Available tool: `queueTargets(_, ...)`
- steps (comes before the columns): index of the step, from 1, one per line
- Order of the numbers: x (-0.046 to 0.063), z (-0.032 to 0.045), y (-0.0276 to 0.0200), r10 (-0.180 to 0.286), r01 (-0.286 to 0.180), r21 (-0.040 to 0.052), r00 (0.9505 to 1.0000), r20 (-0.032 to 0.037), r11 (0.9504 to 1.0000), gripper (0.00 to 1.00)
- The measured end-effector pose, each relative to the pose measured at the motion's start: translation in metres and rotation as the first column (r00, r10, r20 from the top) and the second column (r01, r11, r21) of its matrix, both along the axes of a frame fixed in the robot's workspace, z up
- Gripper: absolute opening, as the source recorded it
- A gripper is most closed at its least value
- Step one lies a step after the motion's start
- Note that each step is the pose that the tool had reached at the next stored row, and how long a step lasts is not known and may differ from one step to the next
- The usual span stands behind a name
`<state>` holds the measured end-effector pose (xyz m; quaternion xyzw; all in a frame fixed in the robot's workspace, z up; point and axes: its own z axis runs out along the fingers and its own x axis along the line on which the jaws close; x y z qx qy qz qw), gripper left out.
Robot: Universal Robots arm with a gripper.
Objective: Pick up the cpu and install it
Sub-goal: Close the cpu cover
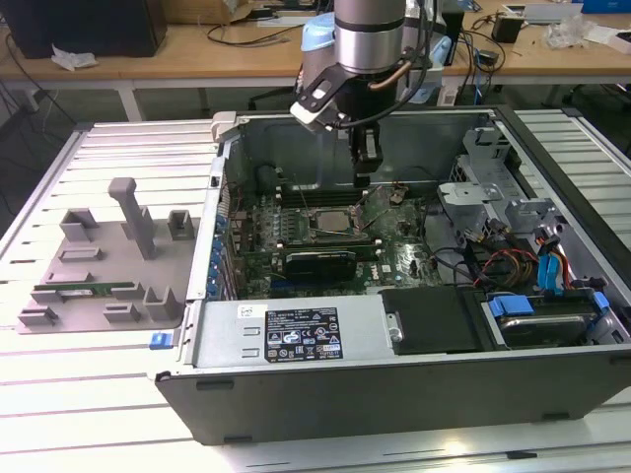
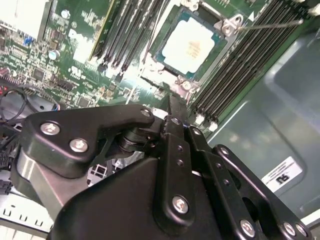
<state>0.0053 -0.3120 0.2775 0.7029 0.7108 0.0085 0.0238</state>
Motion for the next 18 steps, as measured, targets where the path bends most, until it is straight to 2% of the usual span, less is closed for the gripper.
queueTargets(6,0.014,-0.0001,0.0000,0.000,0.000,0.0001,1.0000,0.0001,1.0000,0.11)
queueTargets(8,0.025,-0.0001,0.0000,0.000,0.000,0.0001,1.0000,0.0000,1.0000,0.11)
queueTargets(18,0.053,-0.0013,0.0001,0.000,0.000,0.0001,1.0000,-0.0002,1.0000,0.11)
